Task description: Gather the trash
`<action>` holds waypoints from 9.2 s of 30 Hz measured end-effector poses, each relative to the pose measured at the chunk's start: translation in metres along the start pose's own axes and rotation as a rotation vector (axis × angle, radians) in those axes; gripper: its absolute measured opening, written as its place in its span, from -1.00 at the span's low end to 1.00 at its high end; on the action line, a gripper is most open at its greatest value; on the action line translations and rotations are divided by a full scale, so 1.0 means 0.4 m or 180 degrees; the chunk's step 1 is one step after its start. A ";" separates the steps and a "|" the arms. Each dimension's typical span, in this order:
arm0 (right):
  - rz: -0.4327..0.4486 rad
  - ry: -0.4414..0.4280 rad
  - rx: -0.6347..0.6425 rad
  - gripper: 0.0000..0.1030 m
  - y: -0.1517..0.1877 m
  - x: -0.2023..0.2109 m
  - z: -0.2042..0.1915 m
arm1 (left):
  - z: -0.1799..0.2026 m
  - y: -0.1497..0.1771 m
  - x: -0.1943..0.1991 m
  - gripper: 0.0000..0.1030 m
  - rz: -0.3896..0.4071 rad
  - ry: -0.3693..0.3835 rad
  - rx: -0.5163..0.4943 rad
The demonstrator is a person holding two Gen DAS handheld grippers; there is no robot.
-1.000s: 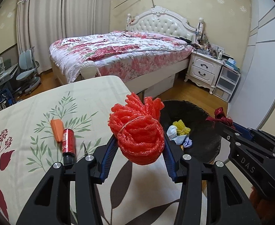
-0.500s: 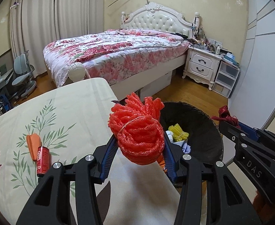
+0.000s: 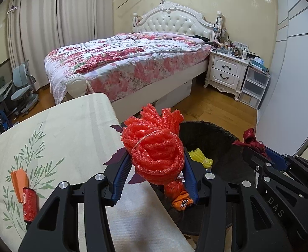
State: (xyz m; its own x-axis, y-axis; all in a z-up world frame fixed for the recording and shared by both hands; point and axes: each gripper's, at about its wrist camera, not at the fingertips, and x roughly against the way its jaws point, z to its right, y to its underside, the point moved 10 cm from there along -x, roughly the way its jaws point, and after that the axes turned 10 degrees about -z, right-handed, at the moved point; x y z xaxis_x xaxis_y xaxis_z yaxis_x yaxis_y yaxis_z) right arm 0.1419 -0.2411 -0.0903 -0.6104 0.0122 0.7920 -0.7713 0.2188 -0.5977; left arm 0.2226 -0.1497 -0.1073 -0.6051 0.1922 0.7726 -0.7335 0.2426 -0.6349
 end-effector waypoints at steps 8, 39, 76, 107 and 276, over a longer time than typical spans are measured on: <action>-0.0060 0.0093 -0.0072 -0.50 -0.005 -0.042 0.024 | 0.019 0.002 -0.056 0.08 -0.0182 0.0021 -0.0056; -0.0001 -0.0187 0.0177 0.36 0.060 0.065 -0.200 | -0.341 0.143 0.155 0.63 -0.0076 -0.0571 0.0589; -0.0562 -0.0696 0.1228 -0.55 0.173 -0.035 -0.701 | -0.708 0.316 0.222 0.63 -0.0222 -0.1047 0.1263; -0.0554 -0.0630 0.0978 -0.54 0.096 -0.082 -0.551 | -0.544 0.187 0.039 -0.01 -0.0612 -0.0660 0.0950; 0.0180 0.0518 -0.0177 0.91 0.026 0.081 0.025 | -0.139 0.015 0.063 0.69 0.0119 -0.0356 0.0109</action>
State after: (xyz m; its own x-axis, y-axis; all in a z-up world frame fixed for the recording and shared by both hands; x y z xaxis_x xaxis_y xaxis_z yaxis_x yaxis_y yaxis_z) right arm 0.1123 -0.2484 -0.0722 -0.6117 0.1827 0.7697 -0.7227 0.2668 -0.6376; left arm 0.2201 -0.0903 -0.0912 -0.6617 0.0927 0.7440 -0.7187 0.2043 -0.6646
